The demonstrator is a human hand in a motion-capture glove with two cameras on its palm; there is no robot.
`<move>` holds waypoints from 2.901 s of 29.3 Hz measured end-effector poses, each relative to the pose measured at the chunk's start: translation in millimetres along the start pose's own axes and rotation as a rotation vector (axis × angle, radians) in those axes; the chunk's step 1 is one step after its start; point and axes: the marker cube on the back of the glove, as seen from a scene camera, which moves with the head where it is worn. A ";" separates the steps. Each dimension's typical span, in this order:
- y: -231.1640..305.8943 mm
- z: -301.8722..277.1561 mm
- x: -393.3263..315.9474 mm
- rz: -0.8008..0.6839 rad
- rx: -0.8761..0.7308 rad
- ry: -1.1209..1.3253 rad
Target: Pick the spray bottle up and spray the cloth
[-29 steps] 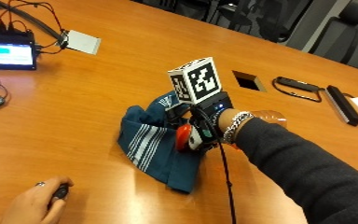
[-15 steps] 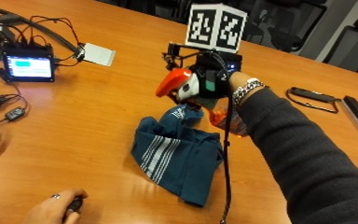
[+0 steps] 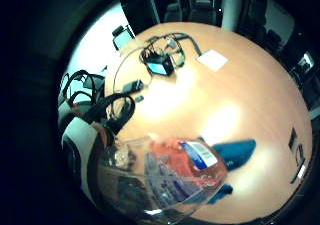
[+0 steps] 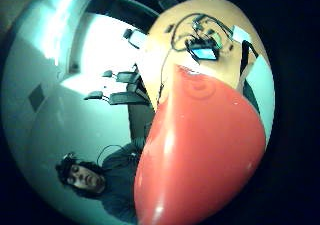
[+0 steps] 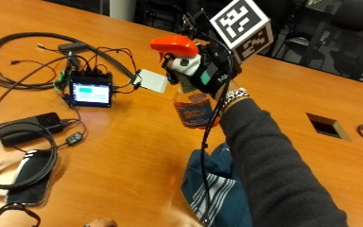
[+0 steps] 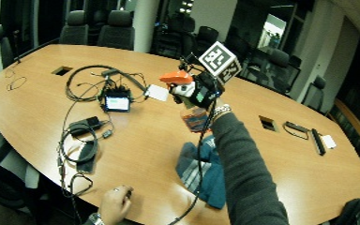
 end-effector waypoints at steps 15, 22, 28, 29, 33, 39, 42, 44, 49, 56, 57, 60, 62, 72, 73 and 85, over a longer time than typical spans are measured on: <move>5.2 42.9 56.4 0.077 0.269 -0.376; 17.2 40.8 53.4 0.093 0.318 -0.385; 18.8 20.9 44.5 0.096 0.381 -0.384; 18.1 19.4 43.1 0.090 0.381 -0.382; 13.3 19.7 41.2 0.077 0.372 -0.381; 16.7 30.6 56.2 0.113 0.323 -0.376; 18.5 42.1 67.0 0.157 0.275 -0.380; 19.8 52.4 70.3 0.186 0.223 -0.389; 25.9 70.2 76.7 0.246 0.105 -0.396; 36.9 74.0 87.3 0.331 0.004 -0.306; 39.5 72.7 88.2 0.341 -0.009 -0.280; 47.3 64.3 89.9 0.357 -0.032 -0.189; 51.1 56.0 89.2 0.356 -0.034 -0.117; 87.0 49.8 51.2 0.247 -0.142 0.216; 94.6 53.8 44.9 0.226 -0.158 0.254; 163.0 70.6 -7.4 0.042 -0.167 0.547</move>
